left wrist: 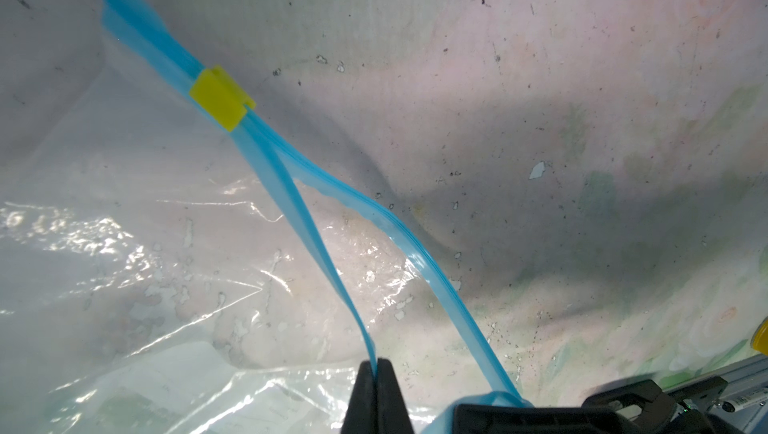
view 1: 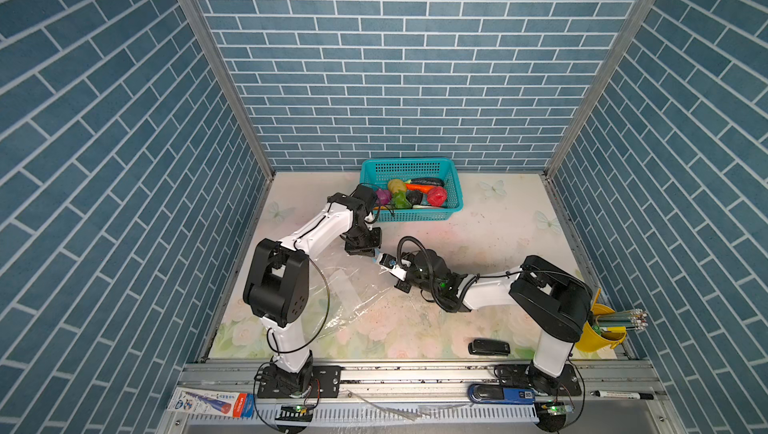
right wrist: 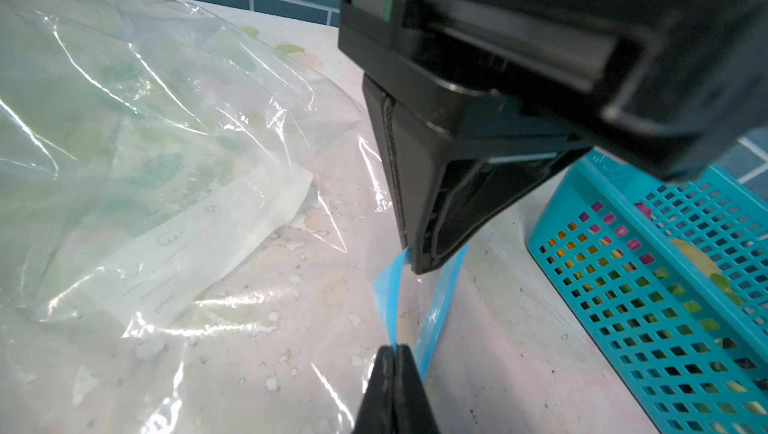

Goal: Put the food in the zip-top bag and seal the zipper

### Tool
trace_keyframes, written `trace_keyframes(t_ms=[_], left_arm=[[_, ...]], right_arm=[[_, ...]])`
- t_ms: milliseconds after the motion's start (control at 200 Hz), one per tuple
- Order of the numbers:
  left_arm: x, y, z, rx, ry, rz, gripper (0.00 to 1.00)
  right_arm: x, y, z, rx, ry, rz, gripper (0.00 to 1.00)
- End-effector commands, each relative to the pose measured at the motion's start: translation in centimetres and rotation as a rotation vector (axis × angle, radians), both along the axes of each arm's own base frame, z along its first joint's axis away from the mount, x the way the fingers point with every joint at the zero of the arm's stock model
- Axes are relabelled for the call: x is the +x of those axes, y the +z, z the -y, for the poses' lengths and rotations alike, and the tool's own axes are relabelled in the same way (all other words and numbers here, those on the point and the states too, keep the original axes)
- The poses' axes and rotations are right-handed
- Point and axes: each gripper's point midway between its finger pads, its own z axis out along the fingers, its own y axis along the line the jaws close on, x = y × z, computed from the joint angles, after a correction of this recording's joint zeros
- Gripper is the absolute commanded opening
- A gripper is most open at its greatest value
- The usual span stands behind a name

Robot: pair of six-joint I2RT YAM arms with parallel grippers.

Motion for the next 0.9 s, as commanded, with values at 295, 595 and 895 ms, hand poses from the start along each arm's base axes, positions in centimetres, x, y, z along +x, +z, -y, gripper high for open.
trace_keyframes(t_ms=[295,595,895], left_arm=[[0.9,4.1,-1.1,0.102,-0.099,0.147,0.00],[1.1,6.0,-0.8,0.165,-0.161,0.223,0.00],[0.7,6.5,-0.4,0.181,-0.185,0.249,0.00]], right_arm=[[0.7,4.9,2.1,0.173,-0.184,-0.306,0.47],[6.3,2.7,6.5,0.218,-0.423,-0.674,0.57],[5.9,1.1,4.2,0.194,-0.342,-0.820,0.62]])
